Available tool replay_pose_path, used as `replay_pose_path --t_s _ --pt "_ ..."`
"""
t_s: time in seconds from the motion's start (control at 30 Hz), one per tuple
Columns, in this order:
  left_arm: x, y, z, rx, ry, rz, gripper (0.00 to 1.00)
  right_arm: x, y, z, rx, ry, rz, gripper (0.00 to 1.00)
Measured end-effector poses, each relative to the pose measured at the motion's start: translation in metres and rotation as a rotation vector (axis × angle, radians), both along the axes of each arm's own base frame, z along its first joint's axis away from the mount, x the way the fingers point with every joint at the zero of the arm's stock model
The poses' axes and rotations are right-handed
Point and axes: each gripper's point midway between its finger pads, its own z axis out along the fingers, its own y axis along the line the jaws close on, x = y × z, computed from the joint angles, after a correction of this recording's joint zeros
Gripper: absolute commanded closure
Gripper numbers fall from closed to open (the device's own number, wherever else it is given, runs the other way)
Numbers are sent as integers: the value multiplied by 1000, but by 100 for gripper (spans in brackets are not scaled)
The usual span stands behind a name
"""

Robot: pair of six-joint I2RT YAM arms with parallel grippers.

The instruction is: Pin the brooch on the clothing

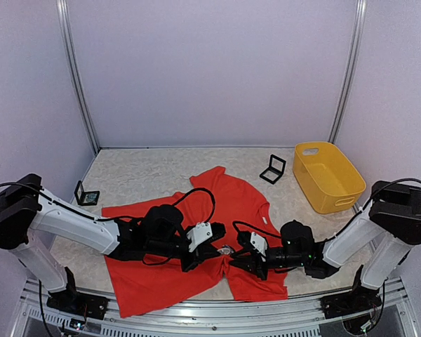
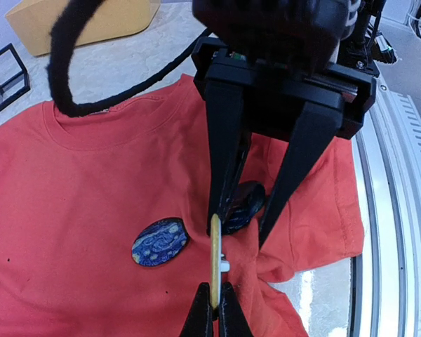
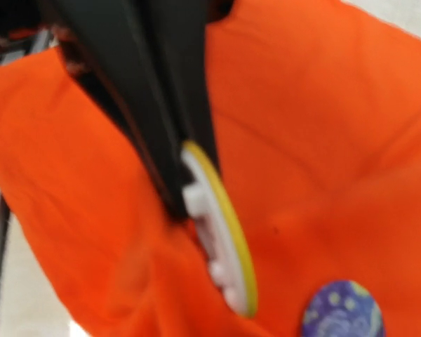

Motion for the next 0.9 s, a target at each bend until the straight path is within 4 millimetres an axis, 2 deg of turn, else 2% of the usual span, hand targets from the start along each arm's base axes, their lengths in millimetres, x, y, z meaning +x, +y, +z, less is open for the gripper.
replay_pose_path --t_s 0.1,0.17,0.4,0.63,0.67,0.8,0.9 --pt "0 0 3 -6 -2 -2 100 4 -1 -4 -7 20 -33 96" --pt "-1 0 3 -5 1 -3 100 6 -2 -5 -9 30 -48 100" --pt "-5 0 3 -4 15 -14 100 13 1 -10 -24 49 -77 100" --pt "-6 0 4 -8 27 -11 100 16 8 -8 -29 54 -77 100" --pt "-6 0 4 -9 28 -10 100 17 8 -7 -28 54 -78 97" --pt "-6 1 3 -7 26 -5 100 18 6 -10 -34 58 -81 72" --pt "-7 1 3 -7 25 -8 100 13 0 -12 -45 71 -57 60"
